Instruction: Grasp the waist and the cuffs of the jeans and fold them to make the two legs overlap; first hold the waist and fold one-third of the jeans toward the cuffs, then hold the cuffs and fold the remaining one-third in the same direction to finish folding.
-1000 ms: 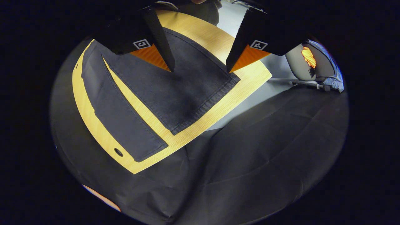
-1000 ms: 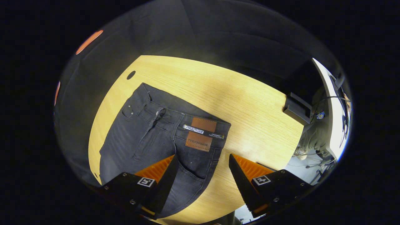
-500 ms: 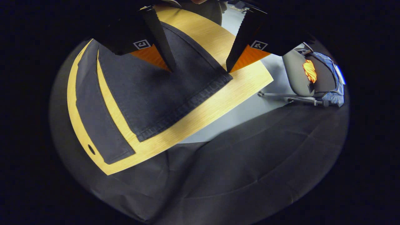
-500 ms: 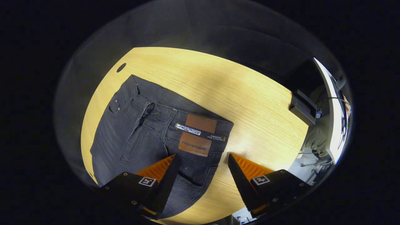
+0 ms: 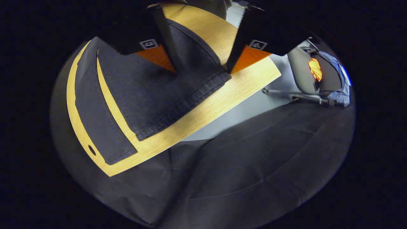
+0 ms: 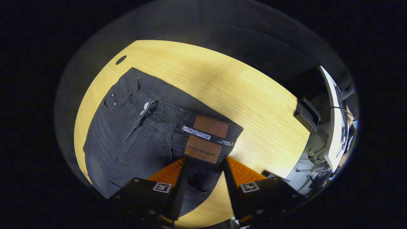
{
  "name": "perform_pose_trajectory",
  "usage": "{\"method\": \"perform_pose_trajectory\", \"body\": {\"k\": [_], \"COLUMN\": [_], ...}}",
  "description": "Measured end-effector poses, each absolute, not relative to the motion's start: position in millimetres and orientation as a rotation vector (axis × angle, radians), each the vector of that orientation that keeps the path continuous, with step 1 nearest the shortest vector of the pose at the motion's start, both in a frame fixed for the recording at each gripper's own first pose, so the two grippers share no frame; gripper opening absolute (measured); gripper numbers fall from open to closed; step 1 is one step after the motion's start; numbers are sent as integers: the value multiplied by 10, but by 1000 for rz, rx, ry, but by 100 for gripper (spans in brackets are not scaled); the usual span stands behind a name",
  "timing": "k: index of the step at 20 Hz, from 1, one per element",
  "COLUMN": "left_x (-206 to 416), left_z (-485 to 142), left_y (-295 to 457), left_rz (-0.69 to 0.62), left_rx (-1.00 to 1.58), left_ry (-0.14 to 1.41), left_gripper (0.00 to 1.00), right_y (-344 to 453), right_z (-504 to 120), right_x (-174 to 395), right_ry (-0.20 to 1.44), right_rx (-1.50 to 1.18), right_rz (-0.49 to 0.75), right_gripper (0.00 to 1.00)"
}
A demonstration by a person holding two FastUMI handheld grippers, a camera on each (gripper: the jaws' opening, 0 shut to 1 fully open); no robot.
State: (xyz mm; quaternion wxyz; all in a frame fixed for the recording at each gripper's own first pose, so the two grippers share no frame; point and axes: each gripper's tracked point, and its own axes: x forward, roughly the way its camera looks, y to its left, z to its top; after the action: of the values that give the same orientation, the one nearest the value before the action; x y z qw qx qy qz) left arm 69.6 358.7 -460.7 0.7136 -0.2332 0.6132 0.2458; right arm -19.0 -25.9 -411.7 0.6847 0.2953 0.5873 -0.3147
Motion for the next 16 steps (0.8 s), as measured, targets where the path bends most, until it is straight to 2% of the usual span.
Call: {"method": "perform_pose_trajectory", "body": {"k": [2, 4, 5, 6, 10, 16], "left_x": [865, 925, 880, 926, 1030, 1461], "left_z": [-4605, -4615, -4601, -4594, -4403, -3714], "left_y": [3524, 3506, 3474, 3469, 3464, 3482], "left_rz": [498, 462, 449, 433, 400, 302], "left_rx": [-513, -522, -560, -591, -718, -793], "left_ry": [1289, 1264, 1256, 1249, 1170, 1039], "left_gripper": [43, 10, 10, 1, 1, 1], "right_y": [-247, -222, -194, -137, -207, -128], "right_z": [-4094, -4096, -4103, -4072, -3936, -3487], "right_x": [-164, -158, -141, -93, -52, 207], "right_ry": [1290, 1262, 1239, 1200, 1097, 972], "right_rx": [717, 783, 893, 981, 1096, 1154], "right_rz": [-675, -629, -631, -650, -626, -569], "right_gripper": [32, 30, 30, 12, 12, 12]}}
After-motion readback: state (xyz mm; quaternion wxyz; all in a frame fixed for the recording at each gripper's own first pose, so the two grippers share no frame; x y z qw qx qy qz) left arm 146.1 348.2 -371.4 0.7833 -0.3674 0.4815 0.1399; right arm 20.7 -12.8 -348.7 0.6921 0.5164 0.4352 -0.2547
